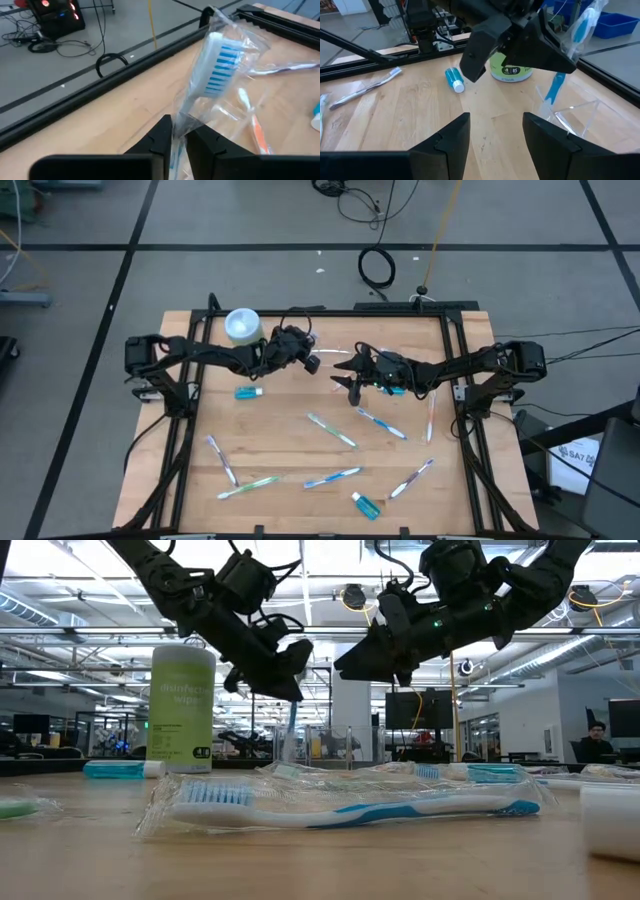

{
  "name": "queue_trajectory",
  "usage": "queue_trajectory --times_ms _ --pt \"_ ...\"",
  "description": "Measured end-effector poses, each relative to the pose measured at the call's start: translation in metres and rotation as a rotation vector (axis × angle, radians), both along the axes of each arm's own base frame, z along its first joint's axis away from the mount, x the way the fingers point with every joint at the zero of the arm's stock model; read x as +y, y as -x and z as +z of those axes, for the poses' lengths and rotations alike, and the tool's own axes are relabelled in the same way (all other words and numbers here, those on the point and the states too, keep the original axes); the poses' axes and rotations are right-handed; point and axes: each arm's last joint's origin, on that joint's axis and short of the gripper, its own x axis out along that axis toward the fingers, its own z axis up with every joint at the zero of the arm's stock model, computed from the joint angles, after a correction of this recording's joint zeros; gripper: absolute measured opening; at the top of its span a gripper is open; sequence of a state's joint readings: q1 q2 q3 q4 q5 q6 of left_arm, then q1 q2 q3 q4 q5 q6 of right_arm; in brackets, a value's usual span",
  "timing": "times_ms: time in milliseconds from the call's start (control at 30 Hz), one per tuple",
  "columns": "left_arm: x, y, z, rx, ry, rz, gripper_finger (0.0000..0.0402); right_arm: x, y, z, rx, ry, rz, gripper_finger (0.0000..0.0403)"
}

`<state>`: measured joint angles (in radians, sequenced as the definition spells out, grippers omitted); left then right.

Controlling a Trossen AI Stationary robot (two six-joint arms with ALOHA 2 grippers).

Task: Pick & Place toothbrushing station
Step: Put the blue left toothbrush into the transparent organizer

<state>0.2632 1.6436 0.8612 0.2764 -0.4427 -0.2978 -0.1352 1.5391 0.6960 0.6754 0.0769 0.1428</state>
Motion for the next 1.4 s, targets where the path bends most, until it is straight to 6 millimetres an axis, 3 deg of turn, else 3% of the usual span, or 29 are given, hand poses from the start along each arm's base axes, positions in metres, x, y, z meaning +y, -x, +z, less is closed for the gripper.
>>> queue_trajectory --times_ms 1400 --pt "0.0003 0.0006 -0.0014 0.044 -0.020 -0.042 0.0081 0.0001 0.0002 -0.0008 0.008 -0.003 0.001 0.0173"
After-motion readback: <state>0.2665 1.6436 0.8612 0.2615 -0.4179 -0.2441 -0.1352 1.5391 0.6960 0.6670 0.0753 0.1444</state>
